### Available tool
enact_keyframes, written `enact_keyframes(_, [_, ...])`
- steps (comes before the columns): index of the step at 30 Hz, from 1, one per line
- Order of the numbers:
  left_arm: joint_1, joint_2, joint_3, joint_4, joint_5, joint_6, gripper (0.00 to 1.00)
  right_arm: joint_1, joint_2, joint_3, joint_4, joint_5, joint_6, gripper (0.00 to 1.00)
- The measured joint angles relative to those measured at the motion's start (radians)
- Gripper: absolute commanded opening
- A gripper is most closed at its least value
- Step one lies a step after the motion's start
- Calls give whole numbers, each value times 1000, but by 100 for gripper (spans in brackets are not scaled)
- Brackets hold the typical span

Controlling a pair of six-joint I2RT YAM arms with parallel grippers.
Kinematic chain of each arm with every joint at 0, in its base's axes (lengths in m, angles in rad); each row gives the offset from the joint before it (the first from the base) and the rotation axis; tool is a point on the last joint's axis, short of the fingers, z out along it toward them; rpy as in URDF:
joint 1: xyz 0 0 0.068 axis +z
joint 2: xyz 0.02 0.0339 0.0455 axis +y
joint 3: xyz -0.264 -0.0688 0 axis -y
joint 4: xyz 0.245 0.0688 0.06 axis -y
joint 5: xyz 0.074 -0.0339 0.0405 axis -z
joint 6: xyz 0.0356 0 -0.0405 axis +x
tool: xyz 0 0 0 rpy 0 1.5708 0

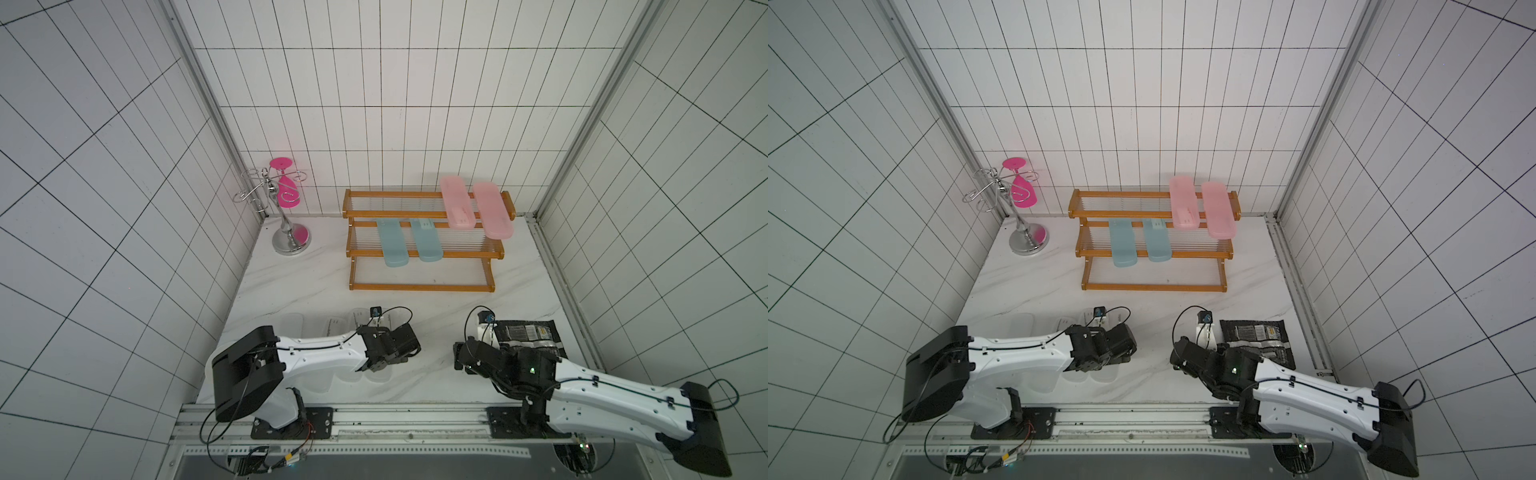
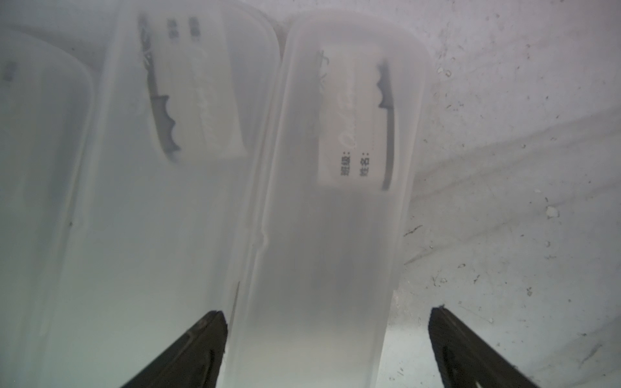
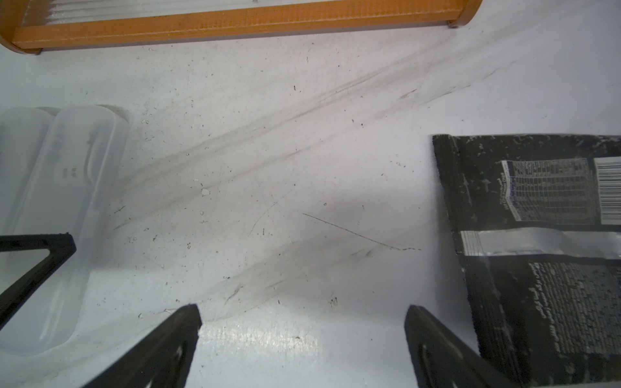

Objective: Place the pencil cases on the shelf according to color
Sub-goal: Adjust the pencil case at the center of the board.

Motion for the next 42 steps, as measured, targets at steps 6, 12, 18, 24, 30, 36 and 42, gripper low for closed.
enact_keyframes(6, [0,71,14,41,42,18,98,0,-4,0,-8,4,0,99])
enact_keyframes(12, [-2,140,86,76,94,39,98,0,-70,0,-56,24,11,99])
enact_keyframes(18, [-14,157,160,121,123,55,98,0,-167,0,-111,43,28,99])
enact_keyframes(24, [-14,82,149,111,76,56,98,0,-183,0,-124,46,32,99])
enact_keyframes(30, [60,-140,35,84,33,57,98,0,-57,0,-40,-2,5,99])
enact_keyframes(36, [186,-309,-76,18,17,80,98,2,221,31,116,-80,-34,99])
enact_keyframes(42, [289,-464,-152,-30,4,106,98,13,479,180,219,-135,-76,99])
